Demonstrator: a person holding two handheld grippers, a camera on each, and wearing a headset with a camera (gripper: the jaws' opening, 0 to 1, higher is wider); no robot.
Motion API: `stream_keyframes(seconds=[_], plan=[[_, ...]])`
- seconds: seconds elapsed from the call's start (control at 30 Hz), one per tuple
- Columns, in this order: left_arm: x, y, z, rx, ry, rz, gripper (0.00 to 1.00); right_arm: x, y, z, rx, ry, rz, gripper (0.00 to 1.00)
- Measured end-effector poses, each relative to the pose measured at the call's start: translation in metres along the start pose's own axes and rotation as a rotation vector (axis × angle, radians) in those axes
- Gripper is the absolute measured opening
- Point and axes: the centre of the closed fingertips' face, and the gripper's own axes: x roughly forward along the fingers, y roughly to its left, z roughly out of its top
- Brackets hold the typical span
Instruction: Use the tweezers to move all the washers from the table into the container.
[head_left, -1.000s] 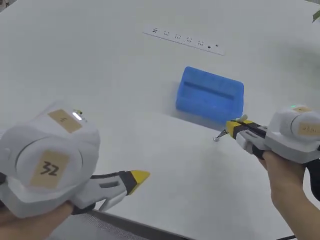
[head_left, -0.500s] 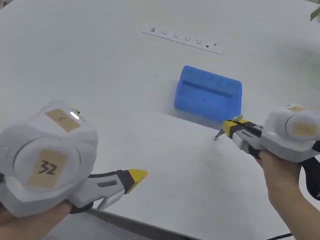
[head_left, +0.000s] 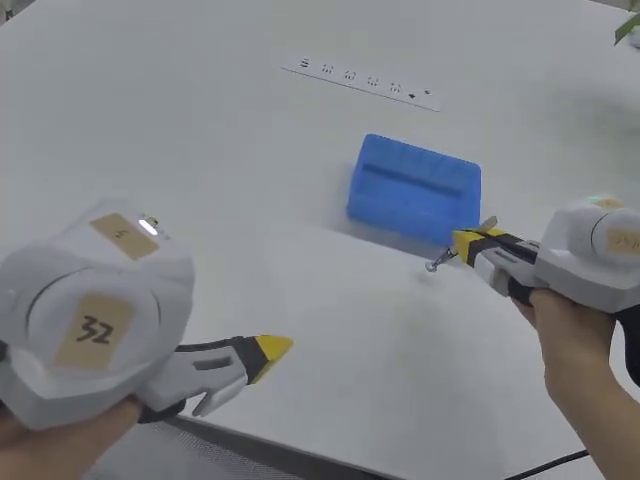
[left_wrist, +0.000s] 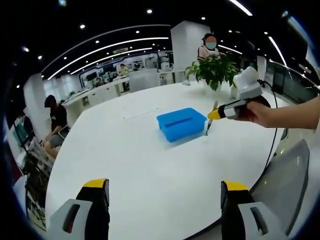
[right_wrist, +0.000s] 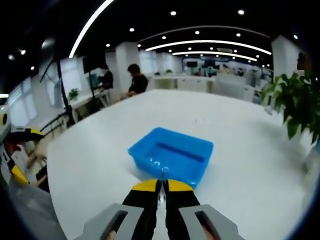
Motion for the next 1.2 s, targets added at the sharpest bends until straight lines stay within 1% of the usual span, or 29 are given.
stream_keyframes(seconds=[0.17, 0.23, 0.37, 0.47, 0.67, 0.77, 0.83, 0.9, 0.97, 1.07, 1.2], plan=[[0.0, -0.003, 0.001, 0.004, -0.004, -0.003, 0.94, -0.008, 0.001, 0.016, 0.004, -0.029, 0.009, 0.0], [0.0, -0.003, 0.002, 0.006, -0.005, -0.005, 0.94, -0.009, 0.003, 0.023, 0.01, -0.044, 0.023, 0.0], [-0.001, -0.003, 0.004, 0.011, -0.008, -0.005, 0.94, -0.011, 0.003, 0.034, -0.025, -0.06, 0.022, 0.0], [-0.001, -0.002, 0.004, 0.011, -0.008, -0.003, 0.94, -0.011, 0.004, 0.039, -0.034, -0.068, 0.027, 0.0], [-0.001, -0.002, 0.004, 0.012, -0.008, -0.001, 0.94, -0.008, 0.001, 0.041, -0.045, -0.068, 0.026, 0.0], [0.0, -0.002, 0.006, 0.011, -0.011, -0.002, 0.94, -0.007, -0.004, 0.046, -0.049, -0.076, 0.02, 0.0], [0.0, -0.003, 0.006, 0.01, -0.011, -0.003, 0.94, -0.007, -0.008, 0.053, -0.045, -0.093, 0.007, 0.01], [0.0, -0.003, 0.005, 0.015, -0.008, -0.004, 0.94, -0.005, -0.014, 0.059, -0.04, -0.108, -0.009, 0.01], [0.0, -0.004, 0.005, 0.014, -0.009, -0.006, 0.94, -0.001, -0.019, 0.063, -0.054, -0.112, -0.031, 0.01], [0.002, -0.004, 0.004, 0.005, -0.009, -0.009, 0.93, 0.008, -0.026, 0.063, -0.049, -0.105, -0.046, 0.01], [0.002, -0.005, 0.005, 0.012, -0.011, -0.015, 0.93, 0.023, -0.039, 0.06, -0.047, -0.089, -0.083, 0.01]])
